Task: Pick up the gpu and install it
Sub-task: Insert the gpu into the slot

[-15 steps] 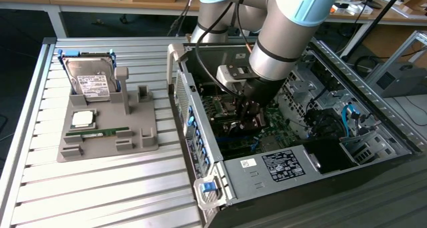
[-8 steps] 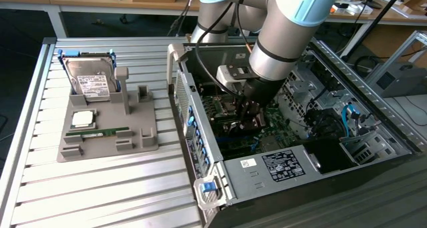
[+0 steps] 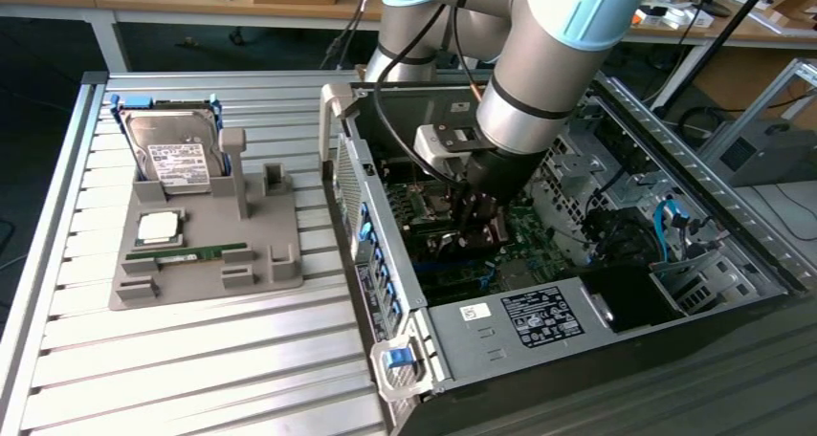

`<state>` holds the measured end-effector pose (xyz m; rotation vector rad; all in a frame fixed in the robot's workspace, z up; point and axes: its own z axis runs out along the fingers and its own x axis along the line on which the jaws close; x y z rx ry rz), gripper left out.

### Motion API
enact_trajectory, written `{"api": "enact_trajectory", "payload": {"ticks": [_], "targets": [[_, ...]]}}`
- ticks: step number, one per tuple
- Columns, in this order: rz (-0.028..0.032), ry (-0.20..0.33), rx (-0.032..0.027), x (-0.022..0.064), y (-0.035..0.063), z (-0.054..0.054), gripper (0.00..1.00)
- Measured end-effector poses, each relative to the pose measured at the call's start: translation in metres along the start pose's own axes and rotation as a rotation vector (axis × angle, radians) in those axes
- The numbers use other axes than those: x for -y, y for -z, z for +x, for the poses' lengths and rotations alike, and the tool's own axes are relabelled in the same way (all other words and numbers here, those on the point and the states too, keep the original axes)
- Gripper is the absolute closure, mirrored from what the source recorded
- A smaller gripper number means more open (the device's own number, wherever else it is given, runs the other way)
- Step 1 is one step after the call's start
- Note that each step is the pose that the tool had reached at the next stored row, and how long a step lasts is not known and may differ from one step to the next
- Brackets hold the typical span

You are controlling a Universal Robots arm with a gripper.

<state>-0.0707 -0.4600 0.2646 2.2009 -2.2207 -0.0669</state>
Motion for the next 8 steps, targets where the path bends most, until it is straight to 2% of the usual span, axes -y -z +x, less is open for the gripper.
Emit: {"api": "enact_trajectory", "payload": {"ticks": [8], "targets": [[0.0001,0.0,0.0001,-0.0018,-0.0001,-0.0006,0.73]]}}
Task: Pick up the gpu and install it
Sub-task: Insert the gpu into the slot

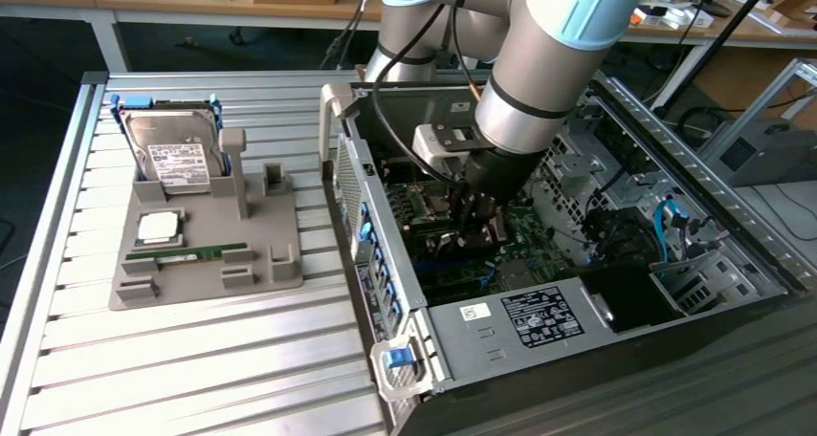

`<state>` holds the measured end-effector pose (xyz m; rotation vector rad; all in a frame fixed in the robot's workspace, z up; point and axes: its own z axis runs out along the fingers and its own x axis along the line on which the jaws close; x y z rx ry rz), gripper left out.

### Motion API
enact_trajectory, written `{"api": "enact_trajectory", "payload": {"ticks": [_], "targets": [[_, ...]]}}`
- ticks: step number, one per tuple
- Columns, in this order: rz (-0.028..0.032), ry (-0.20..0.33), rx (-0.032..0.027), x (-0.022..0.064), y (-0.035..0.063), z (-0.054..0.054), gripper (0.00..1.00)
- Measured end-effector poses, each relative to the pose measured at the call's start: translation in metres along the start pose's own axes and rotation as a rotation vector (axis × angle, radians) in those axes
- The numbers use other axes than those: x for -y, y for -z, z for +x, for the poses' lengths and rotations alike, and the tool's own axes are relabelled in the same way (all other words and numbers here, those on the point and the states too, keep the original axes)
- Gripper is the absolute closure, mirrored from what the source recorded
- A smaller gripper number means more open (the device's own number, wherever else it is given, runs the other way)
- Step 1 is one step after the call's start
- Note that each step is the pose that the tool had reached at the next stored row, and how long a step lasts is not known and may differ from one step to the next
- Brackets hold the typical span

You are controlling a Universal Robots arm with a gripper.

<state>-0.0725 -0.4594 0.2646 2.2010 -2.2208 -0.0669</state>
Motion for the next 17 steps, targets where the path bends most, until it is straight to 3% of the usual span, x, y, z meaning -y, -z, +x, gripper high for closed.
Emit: {"api": "enact_trajectory", "payload": {"ticks": [17], "targets": [[0.0002,-0.001,0.0004,-0.0024,-0.0024,0.001,0.73]]}}
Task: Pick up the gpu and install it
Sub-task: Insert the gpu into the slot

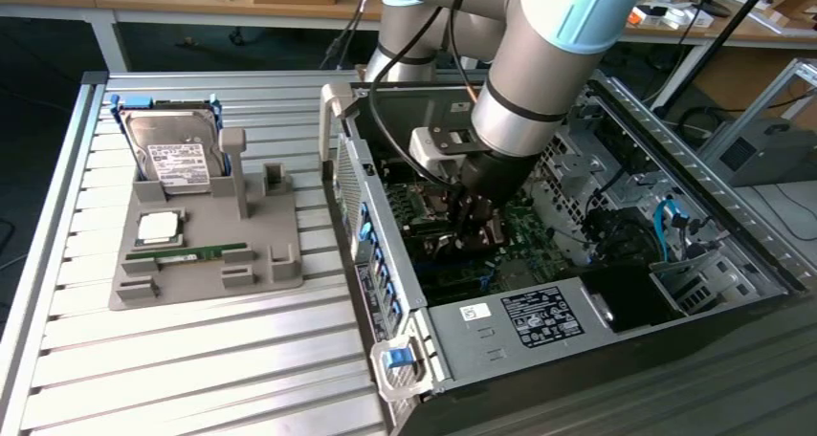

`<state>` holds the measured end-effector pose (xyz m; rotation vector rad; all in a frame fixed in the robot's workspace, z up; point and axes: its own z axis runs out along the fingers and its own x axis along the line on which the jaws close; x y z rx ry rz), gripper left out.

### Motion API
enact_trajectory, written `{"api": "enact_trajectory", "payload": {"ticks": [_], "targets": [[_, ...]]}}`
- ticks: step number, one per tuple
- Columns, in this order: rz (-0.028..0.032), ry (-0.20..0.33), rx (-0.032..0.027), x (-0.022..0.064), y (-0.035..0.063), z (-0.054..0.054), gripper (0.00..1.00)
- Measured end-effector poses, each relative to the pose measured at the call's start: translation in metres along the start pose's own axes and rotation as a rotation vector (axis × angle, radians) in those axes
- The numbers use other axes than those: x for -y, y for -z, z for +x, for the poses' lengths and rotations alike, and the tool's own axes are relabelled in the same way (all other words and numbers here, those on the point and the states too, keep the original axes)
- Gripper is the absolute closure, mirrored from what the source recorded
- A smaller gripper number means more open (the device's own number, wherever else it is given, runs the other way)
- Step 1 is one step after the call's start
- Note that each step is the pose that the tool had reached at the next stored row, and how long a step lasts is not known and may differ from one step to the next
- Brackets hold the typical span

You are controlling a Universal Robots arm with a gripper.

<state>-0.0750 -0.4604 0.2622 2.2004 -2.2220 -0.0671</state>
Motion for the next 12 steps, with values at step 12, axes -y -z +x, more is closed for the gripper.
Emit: {"api": "enact_trajectory", "payload": {"ticks": [12], "targets": [[-0.0002,-0.001,-0.0003,0.0001,-0.0023,0.0003,0.73]]}}
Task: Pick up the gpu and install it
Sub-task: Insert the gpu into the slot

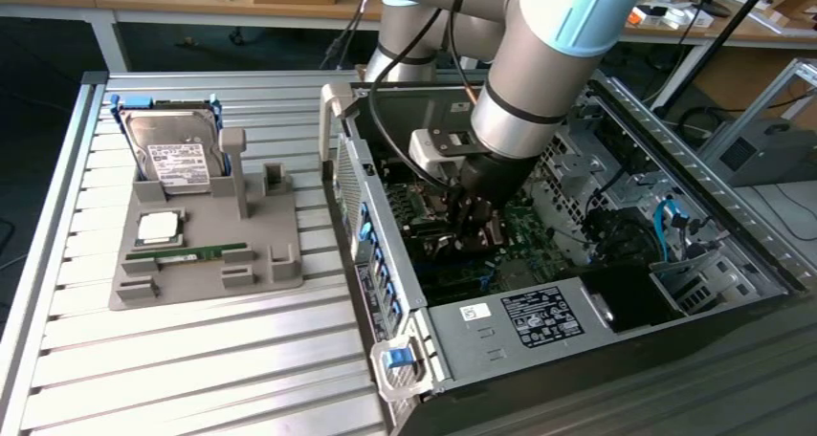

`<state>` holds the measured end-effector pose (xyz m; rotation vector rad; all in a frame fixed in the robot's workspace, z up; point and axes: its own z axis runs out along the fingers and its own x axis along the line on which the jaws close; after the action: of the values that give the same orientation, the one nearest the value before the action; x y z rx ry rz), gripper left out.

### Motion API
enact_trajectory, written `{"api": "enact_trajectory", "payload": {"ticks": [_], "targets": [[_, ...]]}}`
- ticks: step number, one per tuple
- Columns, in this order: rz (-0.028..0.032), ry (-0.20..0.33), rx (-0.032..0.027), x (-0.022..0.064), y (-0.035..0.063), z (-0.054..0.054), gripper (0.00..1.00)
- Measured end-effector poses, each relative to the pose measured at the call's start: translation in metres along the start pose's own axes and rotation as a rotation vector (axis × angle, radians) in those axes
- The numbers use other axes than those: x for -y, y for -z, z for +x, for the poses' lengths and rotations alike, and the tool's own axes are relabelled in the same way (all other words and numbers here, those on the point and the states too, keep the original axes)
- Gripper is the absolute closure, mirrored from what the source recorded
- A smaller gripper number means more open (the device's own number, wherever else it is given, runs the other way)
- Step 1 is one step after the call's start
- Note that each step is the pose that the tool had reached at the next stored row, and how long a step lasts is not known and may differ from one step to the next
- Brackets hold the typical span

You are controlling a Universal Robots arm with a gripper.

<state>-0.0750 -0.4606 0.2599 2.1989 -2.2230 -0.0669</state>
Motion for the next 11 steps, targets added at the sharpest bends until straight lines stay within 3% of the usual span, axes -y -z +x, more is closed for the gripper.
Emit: {"api": "enact_trajectory", "payload": {"ticks": [11], "targets": [[0.0001,0.0,0.0,0.0001,-0.0031,0.0001,0.73]]}}
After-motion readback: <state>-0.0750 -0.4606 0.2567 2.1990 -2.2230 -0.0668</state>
